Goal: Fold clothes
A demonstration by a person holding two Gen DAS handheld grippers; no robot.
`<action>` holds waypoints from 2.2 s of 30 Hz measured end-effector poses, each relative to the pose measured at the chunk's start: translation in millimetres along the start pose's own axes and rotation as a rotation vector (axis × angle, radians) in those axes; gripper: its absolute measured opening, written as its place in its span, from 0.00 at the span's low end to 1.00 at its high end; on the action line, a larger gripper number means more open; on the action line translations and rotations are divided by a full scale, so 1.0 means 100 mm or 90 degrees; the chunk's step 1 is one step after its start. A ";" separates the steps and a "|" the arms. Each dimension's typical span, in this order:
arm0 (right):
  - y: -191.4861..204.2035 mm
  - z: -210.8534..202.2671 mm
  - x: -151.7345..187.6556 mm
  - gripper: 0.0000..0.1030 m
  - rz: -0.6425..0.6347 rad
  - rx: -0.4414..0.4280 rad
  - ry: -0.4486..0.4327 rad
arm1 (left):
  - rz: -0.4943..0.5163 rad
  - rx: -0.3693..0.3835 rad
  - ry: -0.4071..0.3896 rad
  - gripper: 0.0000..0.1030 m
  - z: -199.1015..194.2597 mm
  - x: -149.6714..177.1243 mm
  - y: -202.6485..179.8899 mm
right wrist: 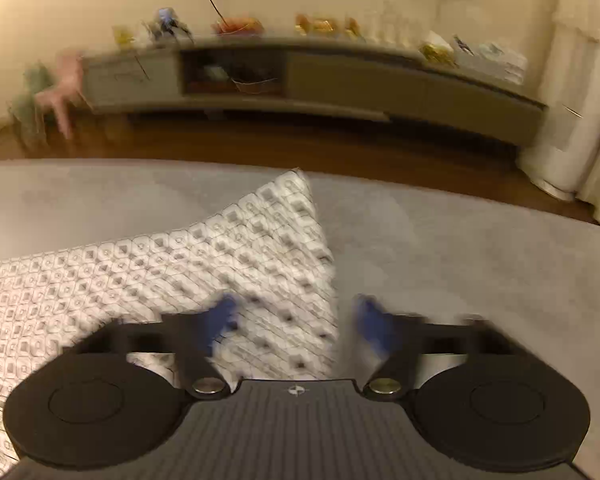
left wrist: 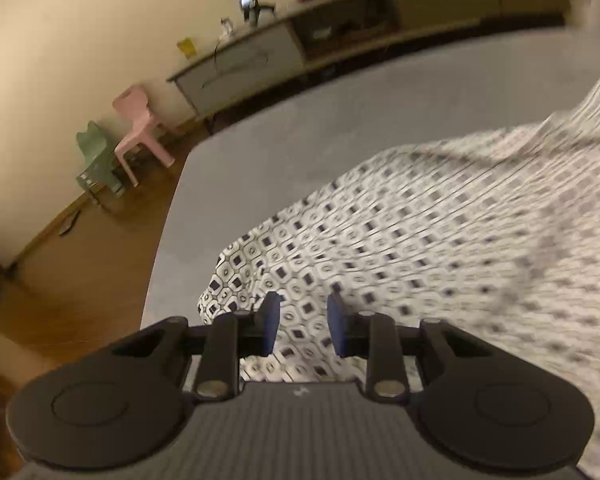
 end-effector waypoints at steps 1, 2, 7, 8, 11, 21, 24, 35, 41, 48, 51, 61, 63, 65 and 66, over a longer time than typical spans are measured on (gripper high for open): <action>0.04 -0.04 -0.02 0.05 -0.017 0.013 -0.005 | 0.005 -0.010 0.004 0.25 0.05 -0.06 0.00; 0.07 -0.12 -0.02 0.01 -0.039 0.032 -0.019 | 0.010 -0.022 0.005 0.24 0.10 -0.11 0.01; -0.21 -0.17 0.08 0.00 0.042 0.019 -0.039 | 0.062 -0.079 0.009 0.08 0.34 -0.48 -0.01; -0.27 -0.18 0.10 0.00 0.059 0.016 -0.043 | 0.074 -0.094 0.012 0.05 0.41 -0.57 -0.02; -0.45 -0.21 0.16 0.09 0.108 0.008 -0.055 | 0.114 -0.168 0.032 0.00 0.62 -0.80 -0.07; -0.94 -0.18 0.33 0.83 0.253 -0.033 -0.077 | 0.043 -0.095 -0.043 0.15 0.07 -0.64 0.25; -0.63 -0.01 0.26 0.55 0.209 -0.072 -0.041 | -0.006 -0.030 -0.100 0.16 -0.38 -0.44 0.25; 0.76 -0.56 0.40 0.80 0.014 -0.172 -0.108 | -0.067 0.202 -0.261 0.33 -1.82 0.17 -0.50; -0.31 -0.18 0.53 0.89 0.296 -0.149 -0.068 | -0.071 0.223 -0.238 0.36 -1.64 0.37 -0.83; -0.48 0.03 0.42 0.96 0.307 -0.147 -0.112 | -0.099 0.213 -0.201 0.35 -1.34 0.31 -0.73; -0.46 0.27 0.28 0.95 0.267 -0.096 -0.061 | -0.087 0.202 -0.201 0.35 -1.29 0.29 -0.72; 0.58 -0.28 0.34 0.13 -0.006 -0.242 -0.043 | -0.095 0.162 -0.188 0.36 -1.14 0.20 -0.64; 0.58 -0.21 0.30 0.31 -0.026 -0.222 -0.037 | -0.105 0.157 -0.180 0.36 -1.08 0.17 -0.60; 0.58 -0.14 0.27 0.65 -0.046 -0.202 -0.030 | -0.118 0.158 -0.173 0.38 -1.03 0.13 -0.57; 0.58 -0.11 0.25 0.66 -0.055 -0.192 -0.026 | -0.122 0.156 -0.169 0.38 -1.00 0.11 -0.55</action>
Point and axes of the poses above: each gripper's, at about its wrist camera, not at the fingertips, and z roughly the way its jaws point, y to its left, x to its underside, the point moved 4 cm from there along z, roughly the way its jaws point, and after that the axes turned 14 degrees about y, right-handed, at the moved point
